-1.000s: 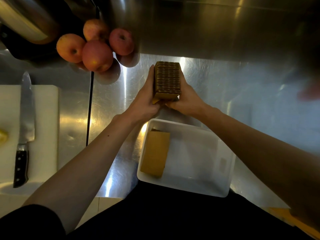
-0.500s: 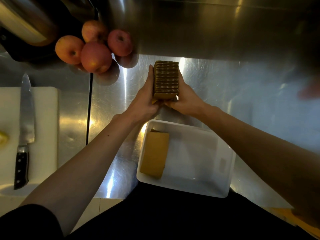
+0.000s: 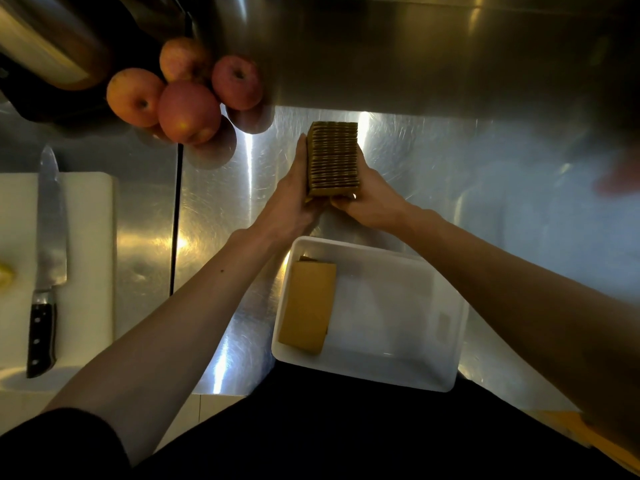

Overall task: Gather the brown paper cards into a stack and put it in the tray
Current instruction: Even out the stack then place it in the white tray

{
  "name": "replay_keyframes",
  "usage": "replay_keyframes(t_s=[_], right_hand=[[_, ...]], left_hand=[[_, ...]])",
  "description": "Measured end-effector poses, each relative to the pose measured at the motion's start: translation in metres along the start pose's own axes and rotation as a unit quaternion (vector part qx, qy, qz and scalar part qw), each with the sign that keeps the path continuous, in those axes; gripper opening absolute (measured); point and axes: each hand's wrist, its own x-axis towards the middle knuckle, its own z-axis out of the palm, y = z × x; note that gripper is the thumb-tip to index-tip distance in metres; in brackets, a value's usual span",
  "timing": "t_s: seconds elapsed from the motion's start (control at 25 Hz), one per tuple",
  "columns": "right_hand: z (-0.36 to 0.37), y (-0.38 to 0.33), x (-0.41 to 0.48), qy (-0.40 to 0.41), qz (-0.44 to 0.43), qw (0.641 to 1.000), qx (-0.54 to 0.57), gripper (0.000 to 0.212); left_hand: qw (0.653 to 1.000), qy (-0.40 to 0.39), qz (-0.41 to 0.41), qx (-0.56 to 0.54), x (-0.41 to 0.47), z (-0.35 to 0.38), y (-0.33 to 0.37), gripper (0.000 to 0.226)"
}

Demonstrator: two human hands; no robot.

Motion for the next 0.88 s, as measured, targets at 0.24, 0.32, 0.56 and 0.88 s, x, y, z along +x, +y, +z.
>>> replay_keyframes(t_s=[0.24,0.32,0.56,0.88], right_hand=[[-0.0031,-0.0019,0.0048,0.012,-0.010,1.000,-0.008,0.084],[-0.0035,-0.0002,0.0062,0.009,-0.008,1.000,-0.005,0.085],[-0.0063,0.0028,0.0101,0.003,-0.012,1.000,-0.011,0.084],[-0.0046,0.0055,0.0089,0.013,-0.020,1.000,-0.014,0.080]], left_hand=[[1.000,0.005,-0.006,0.003,0.0058,-0.0023,0.0017,0.088],[1.000,0.013,-0.019,-0.002,0.0059,0.0001,0.0020,0.087],[1.000,-0.004,0.020,0.006,0.0079,-0.0078,0.0095,0.083],[0.999,0.006,0.000,0.034,0.0071,-0.0058,0.0093,0.083]])
